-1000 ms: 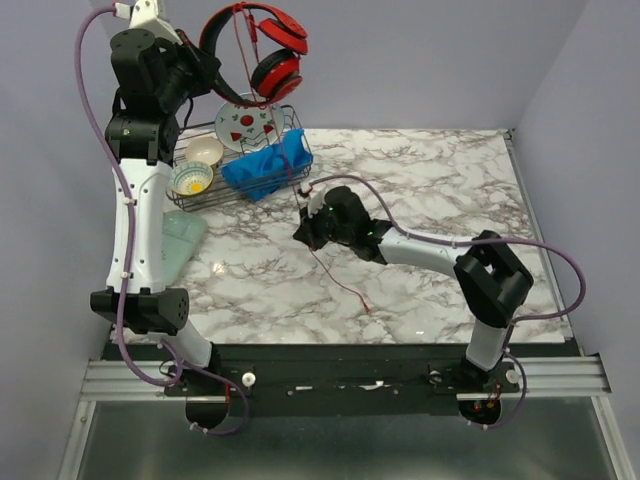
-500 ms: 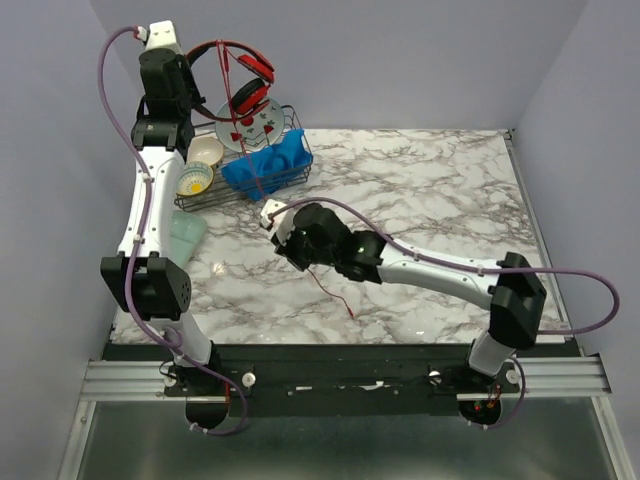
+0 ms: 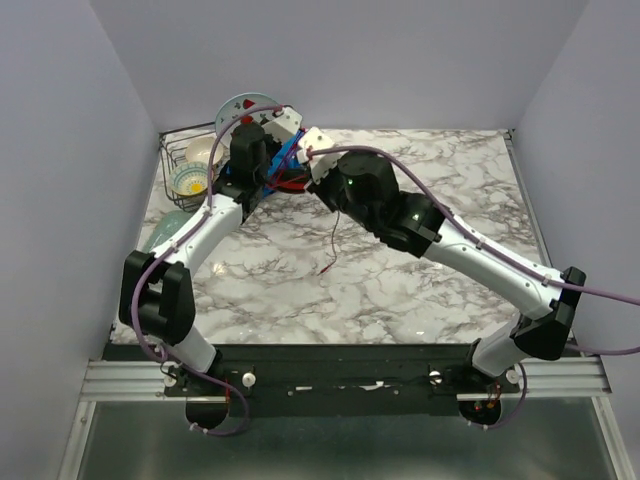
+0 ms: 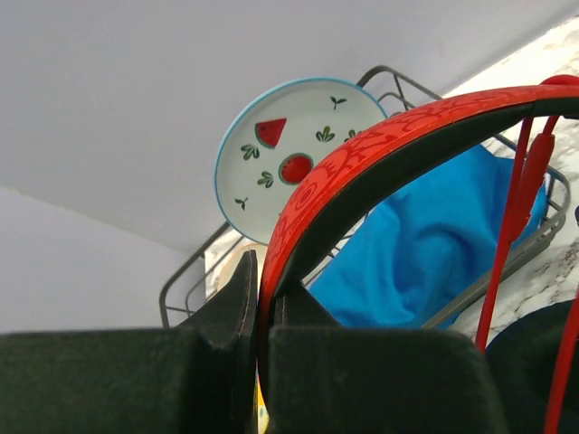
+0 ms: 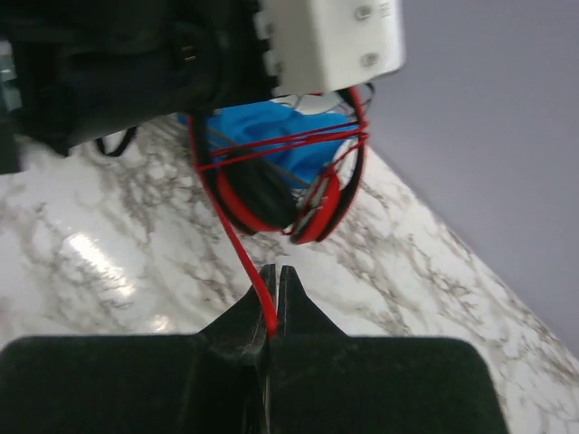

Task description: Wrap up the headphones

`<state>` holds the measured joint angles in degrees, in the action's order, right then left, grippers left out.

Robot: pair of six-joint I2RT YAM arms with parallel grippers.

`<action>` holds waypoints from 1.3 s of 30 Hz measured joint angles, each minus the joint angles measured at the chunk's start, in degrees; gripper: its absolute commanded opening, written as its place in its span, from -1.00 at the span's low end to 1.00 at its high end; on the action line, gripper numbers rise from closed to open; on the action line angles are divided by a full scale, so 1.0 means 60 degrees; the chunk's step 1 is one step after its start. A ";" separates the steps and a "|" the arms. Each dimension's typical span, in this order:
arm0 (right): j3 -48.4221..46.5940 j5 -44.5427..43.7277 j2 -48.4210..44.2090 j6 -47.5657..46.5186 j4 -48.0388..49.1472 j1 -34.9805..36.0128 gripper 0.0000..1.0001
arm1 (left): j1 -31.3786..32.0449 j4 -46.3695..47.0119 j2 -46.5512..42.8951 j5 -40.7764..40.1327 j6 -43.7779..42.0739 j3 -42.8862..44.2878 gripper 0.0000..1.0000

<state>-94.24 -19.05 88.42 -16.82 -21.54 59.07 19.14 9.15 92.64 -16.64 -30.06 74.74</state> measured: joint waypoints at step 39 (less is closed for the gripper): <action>0.2732 0.3177 -0.1432 -0.0055 0.1348 -0.5140 -0.70 | 0.1140 -0.5147 -0.2973 0.5799 0.1989 0.0616 -1.00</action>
<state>-77.84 0.01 79.83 -17.15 -13.45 28.23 25.98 -21.74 74.81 18.15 -18.13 78.43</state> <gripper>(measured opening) 0.053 0.045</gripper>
